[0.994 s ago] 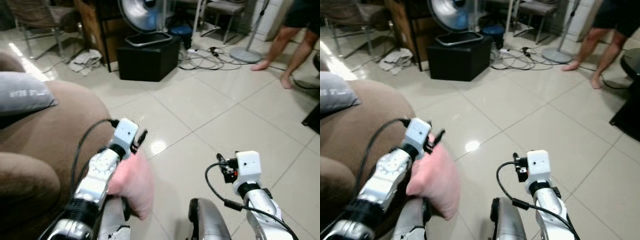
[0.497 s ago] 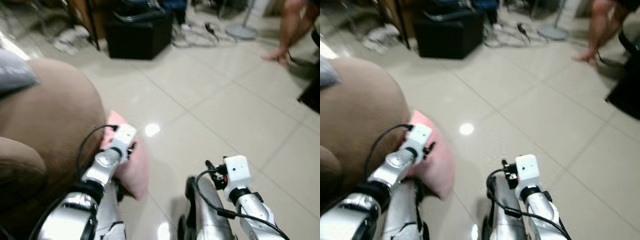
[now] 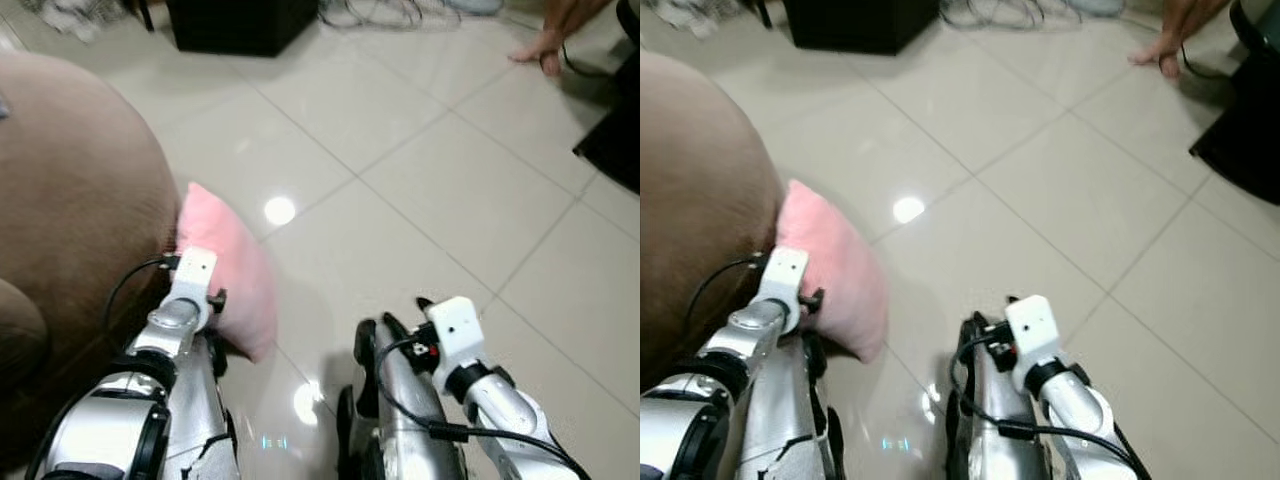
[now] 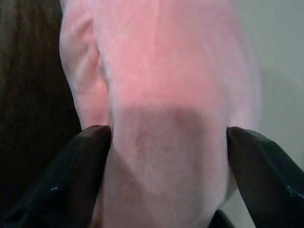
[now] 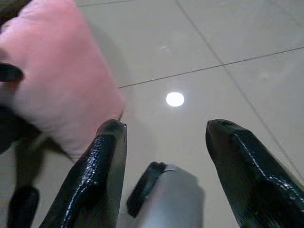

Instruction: Move the pillow to the sofa from floor

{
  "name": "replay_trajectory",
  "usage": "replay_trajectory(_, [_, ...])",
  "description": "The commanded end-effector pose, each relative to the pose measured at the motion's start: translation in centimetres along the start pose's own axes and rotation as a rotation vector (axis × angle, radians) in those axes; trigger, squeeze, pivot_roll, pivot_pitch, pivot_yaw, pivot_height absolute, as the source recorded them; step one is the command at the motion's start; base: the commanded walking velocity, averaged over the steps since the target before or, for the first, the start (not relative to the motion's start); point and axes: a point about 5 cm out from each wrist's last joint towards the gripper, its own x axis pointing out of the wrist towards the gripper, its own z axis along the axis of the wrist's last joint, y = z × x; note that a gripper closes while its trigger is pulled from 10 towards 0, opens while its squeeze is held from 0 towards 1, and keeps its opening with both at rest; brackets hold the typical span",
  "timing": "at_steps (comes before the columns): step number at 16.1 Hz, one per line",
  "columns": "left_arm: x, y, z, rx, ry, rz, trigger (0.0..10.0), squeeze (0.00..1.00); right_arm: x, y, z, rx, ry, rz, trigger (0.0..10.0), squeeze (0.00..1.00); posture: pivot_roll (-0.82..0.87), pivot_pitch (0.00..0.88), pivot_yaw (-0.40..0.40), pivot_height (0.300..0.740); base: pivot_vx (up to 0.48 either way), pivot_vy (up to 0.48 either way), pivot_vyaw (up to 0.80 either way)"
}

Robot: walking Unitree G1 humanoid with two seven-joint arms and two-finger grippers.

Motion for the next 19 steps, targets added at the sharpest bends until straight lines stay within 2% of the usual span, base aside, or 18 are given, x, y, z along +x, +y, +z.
replay_trajectory(1, [-0.1,0.3,-1.0,0.000,0.040,0.023,10.0,1.00,-0.4,0.1,0.4,-0.018,-0.005,0.043,10.0,0.00,-0.08,0.307,-0.133,0.505,0.000,0.000,0.00])
replay_trajectory(4, [-0.1,1.2,-1.1,0.001,0.032,0.081,10.0,1.00,-0.7,1.0,1.1,-0.054,-0.035,0.167,10.0,0.00,-0.08,0.315,-0.136,0.505,0.000,0.000,0.00])
replay_trajectory(7, [-0.1,1.0,-1.3,0.029,0.043,0.080,10.0,1.00,-0.9,1.1,0.9,-0.072,-0.023,0.179,10.0,0.00,-0.08,0.310,-0.135,0.505,0.000,0.000,0.00])
replay_trajectory(8, [-0.1,0.8,-1.3,0.025,0.043,0.070,4.2,0.60,-1.0,1.0,0.9,-0.070,-0.021,0.178,10.0,0.00,-0.08,0.307,-0.132,0.505,0.000,0.000,0.00])
replay_trajectory(9, [-0.1,0.5,-1.2,0.015,0.042,0.060,0.0,0.20,-1.0,1.0,0.9,-0.068,-0.021,0.178,10.0,0.00,-0.07,0.304,-0.130,0.505,0.000,0.000,0.00])
replay_trajectory(10, [-0.1,0.3,-1.1,-0.005,0.038,0.048,0.0,0.00,-1.0,1.1,0.9,-0.068,-0.021,0.181,10.0,0.00,-0.07,0.302,-0.128,0.505,0.000,0.000,0.00])
replay_trajectory(19, [0.0,-0.2,-0.7,-0.020,0.024,-0.004,0.0,0.00,-0.8,1.2,0.7,-0.081,-0.022,0.176,10.0,0.00,-0.06,0.295,-0.118,0.505,0.000,0.000,0.00])
